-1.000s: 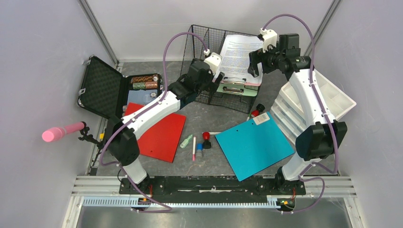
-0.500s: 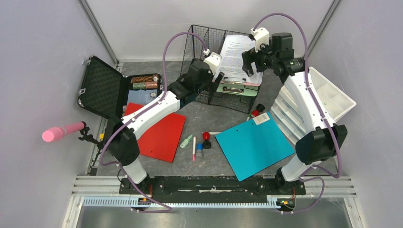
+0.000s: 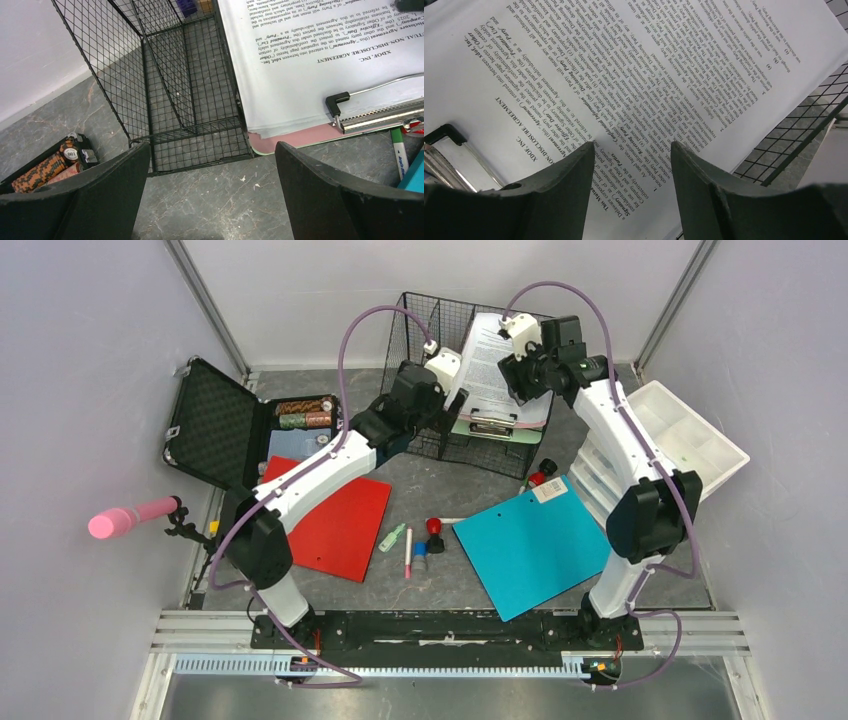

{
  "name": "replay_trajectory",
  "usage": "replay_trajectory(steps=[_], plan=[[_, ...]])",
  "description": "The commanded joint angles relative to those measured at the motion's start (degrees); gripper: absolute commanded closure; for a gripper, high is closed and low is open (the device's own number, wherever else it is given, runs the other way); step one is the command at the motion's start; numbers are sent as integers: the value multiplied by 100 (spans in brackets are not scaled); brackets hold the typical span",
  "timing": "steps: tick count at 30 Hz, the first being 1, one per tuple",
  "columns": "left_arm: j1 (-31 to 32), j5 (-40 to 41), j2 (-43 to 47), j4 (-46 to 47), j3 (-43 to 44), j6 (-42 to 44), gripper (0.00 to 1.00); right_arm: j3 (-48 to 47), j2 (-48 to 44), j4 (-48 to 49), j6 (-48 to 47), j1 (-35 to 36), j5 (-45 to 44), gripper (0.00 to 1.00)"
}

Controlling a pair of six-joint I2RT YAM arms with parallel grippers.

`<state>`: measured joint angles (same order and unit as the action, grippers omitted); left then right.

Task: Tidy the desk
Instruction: Place the folder in the storage box.

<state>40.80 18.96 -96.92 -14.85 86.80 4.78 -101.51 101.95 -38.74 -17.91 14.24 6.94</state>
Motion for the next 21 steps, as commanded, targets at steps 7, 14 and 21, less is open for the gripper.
replay_trajectory(steps=[7, 14, 21], plan=[[-37, -57, 304, 229, -75, -178, 0, -413, 503, -646, -204, 15, -221, 43], [-45, -83, 315, 206, -102, -152, 0, -460, 557, -784, -270, 62, -135, 41], [-62, -212, 367, -31, 30, -156, 0, -543, 207, -728, -260, 61, -79, 27]])
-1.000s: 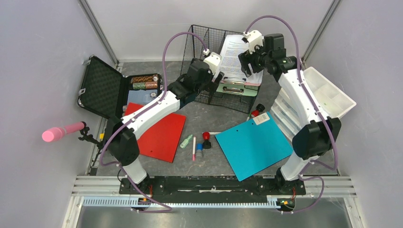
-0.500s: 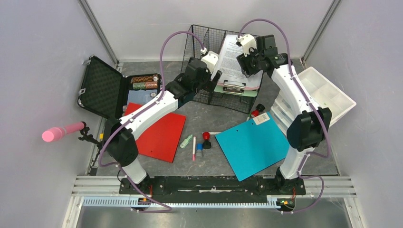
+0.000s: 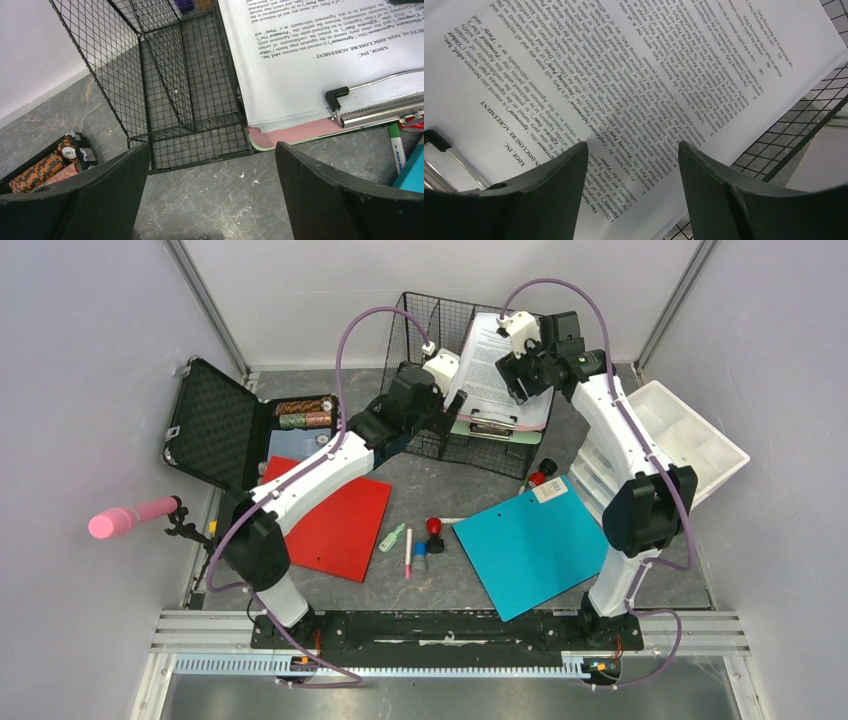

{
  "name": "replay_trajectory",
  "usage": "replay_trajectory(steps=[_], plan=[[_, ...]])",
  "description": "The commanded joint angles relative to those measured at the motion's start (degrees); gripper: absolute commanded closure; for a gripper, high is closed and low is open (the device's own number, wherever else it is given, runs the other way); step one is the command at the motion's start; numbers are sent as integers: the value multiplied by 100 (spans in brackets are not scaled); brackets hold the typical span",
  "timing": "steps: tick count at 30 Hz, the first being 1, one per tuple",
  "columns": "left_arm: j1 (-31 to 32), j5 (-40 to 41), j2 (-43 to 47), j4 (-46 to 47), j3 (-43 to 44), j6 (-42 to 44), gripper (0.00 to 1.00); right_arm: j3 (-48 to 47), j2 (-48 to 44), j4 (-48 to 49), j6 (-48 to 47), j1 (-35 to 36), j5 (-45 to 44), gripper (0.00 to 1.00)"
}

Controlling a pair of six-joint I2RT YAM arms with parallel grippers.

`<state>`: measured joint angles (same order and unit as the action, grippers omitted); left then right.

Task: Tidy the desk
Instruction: Place the folder in the storage box.

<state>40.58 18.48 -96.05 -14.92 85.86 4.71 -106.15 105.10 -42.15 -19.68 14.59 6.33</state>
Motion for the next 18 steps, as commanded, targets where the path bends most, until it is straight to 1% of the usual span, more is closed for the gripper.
replay_trajectory(steps=[1, 4, 8, 13, 18], plan=[[-41, -213, 284, -101, 168, -155, 0, -29, -198, -346, -81, 26, 35, 25], [-41, -295, 292, -316, 282, -148, 0, 158, -512, -153, -8, 26, 290, 21], [-50, -371, 395, -518, 313, -135, 0, 284, -831, -61, -10, 26, 617, 22], [-59, -410, 625, -633, 212, -66, 0, 331, -1055, -249, -430, 35, 555, 33], [-68, -414, 758, -700, 76, -28, 0, 376, -1197, -646, -971, 44, 378, 40]])
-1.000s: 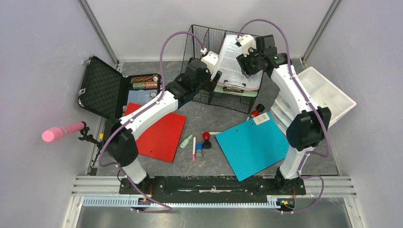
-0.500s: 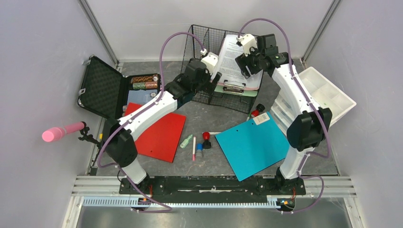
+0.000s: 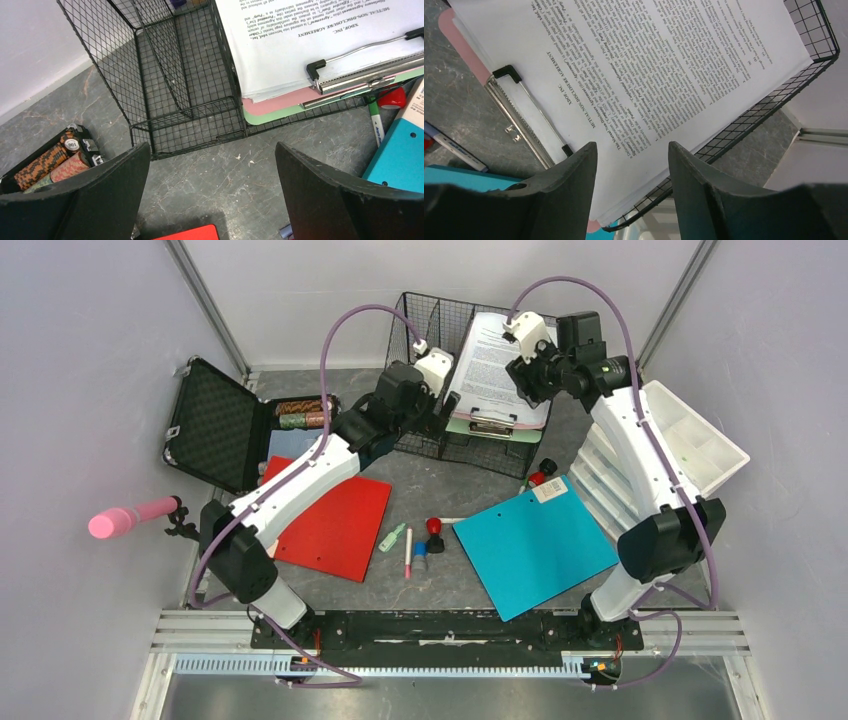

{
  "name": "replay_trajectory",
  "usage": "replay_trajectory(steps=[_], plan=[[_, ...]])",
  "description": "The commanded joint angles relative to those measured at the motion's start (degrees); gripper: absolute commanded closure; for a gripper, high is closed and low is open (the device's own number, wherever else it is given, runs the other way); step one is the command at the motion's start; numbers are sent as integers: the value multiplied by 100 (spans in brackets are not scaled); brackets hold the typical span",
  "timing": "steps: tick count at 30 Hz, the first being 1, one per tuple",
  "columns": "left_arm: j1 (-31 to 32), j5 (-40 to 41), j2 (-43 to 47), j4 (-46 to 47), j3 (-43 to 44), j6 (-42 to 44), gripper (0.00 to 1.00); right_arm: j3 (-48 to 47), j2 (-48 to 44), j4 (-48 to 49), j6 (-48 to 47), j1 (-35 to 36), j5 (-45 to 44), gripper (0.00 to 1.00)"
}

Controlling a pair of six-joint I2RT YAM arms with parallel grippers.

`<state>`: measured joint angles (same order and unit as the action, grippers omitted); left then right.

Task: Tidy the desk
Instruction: Place the folder in the storage box.

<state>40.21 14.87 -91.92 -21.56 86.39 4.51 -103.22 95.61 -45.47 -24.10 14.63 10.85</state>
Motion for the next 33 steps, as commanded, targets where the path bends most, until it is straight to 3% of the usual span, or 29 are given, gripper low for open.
replay_trajectory(steps=[1, 16, 33], plan=[[-30, -53, 350, -48, 15, 0, 0, 76, -258, -414, -665, 54, -96, 41], [-48, 13, 377, -170, 13, 39, 0, 346, 69, -1066, -1873, 501, -1249, 50], [-144, 2, 525, -208, -88, 27, 0, 713, 399, -1012, -1968, 574, -1485, 56]])
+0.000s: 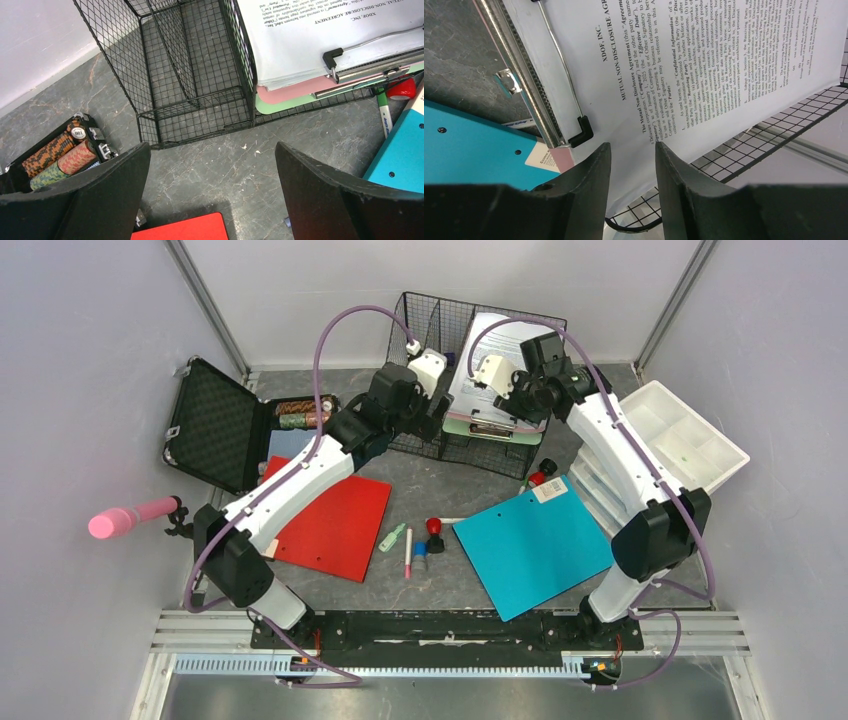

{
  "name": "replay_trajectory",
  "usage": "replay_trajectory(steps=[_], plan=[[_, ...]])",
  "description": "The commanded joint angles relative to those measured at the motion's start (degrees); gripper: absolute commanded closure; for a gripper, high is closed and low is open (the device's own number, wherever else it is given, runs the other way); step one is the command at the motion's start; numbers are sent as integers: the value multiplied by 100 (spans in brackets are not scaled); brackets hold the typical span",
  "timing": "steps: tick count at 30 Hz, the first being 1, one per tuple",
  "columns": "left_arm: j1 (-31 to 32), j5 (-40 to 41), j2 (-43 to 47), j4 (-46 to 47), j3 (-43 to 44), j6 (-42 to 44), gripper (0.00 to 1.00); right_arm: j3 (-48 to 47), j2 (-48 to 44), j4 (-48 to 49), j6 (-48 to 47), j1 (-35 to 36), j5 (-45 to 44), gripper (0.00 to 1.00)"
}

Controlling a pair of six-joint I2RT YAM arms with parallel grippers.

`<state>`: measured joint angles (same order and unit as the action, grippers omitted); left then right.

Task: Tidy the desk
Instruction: Place the folder in the storage box.

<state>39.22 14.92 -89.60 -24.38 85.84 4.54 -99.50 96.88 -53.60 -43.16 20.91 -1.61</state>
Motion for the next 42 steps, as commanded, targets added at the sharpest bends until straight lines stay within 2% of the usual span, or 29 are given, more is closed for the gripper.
replay_trajectory(steps=[1, 7, 17, 26, 42], plan=[[-50, -14, 307, 74, -46, 16, 0, 407, 248, -159, -46, -52, -235, 56], [-81, -46, 389, 57, -115, -20, 0, 695, 91, 104, 72, -52, -252, 57], [-108, -59, 505, 32, -182, -51, 0, -333, -36, -222, 270, -56, -230, 56], [-114, -103, 501, 39, -163, -90, 0, -171, -400, -500, 267, -54, 115, 56], [-125, -94, 487, 39, -182, -100, 0, -97, -280, -872, -187, -45, -544, 58]])
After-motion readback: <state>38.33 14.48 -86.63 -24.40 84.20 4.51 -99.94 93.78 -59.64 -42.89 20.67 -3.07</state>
